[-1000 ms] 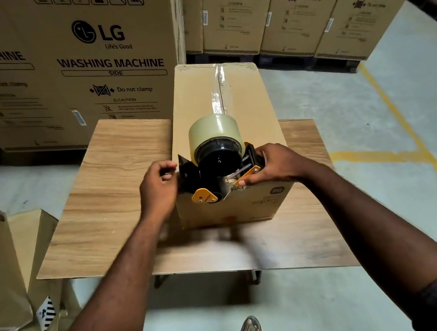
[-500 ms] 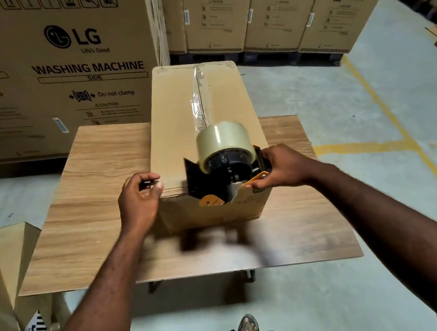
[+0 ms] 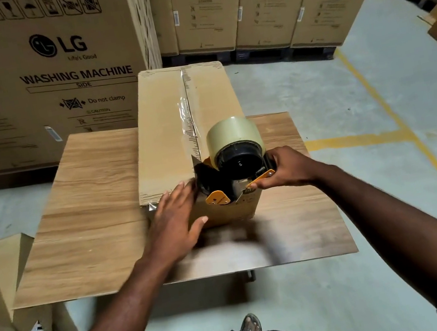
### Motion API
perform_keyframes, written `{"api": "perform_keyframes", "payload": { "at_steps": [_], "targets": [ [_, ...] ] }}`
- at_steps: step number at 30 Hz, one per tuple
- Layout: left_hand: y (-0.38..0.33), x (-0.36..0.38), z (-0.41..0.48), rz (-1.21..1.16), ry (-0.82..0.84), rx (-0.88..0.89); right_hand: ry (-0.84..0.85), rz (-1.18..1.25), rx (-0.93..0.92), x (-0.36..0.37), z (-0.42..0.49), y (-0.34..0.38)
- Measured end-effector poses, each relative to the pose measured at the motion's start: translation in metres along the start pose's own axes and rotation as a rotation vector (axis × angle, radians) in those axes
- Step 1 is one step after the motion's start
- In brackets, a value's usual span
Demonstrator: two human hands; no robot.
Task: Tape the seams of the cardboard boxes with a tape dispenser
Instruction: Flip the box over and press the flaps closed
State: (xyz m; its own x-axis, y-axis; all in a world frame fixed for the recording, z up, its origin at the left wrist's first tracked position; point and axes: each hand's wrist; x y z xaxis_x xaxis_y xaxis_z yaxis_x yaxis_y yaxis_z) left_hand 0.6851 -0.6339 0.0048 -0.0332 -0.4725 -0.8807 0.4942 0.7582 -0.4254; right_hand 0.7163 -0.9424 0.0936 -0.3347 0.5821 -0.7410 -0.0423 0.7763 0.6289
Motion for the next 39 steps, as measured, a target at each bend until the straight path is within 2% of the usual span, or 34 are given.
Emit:
{"api": "perform_keyframes", "payload": {
  "at_steps": [7,16,20,22,33,39],
  "targets": [
    [0.003,-0.004,-0.002,-0.048,0.063,-0.033,-0.019,-0.033,0.017,-0.036,-0.024,-0.036],
    [-0.030,0.007,0.010,-0.067,-0.104,-0.093,-0.087,-0.072,0.013,-0.040,-0.043,-0.075],
    [-0.078,0.021,0.046,0.000,0.160,0.060,-0.109,-0.046,-0.013,-0.036,-0.043,-0.083],
    [-0.086,0.026,0.059,0.050,0.223,0.089,-0.117,-0.044,-0.028,-0.035,-0.043,-0.084],
    [-0.070,0.041,0.056,-0.049,0.127,0.077,-0.187,0.033,-0.027,-0.031,-0.054,-0.102],
    [-0.072,0.047,0.055,-0.065,0.093,0.063,-0.193,-0.039,0.088,-0.034,-0.075,-0.145]
  ]
}}
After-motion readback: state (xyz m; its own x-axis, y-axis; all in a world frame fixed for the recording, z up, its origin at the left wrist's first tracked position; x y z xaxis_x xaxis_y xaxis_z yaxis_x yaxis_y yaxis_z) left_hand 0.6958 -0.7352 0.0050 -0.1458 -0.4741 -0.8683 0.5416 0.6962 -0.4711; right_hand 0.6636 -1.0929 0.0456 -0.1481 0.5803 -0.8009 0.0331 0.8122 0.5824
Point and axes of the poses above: each hand's wrist, its own z-axis towards the middle knuckle, its own x-axis out of the palm, y = z × x, and after that the axes turned 8 degrees about -z, right-handed
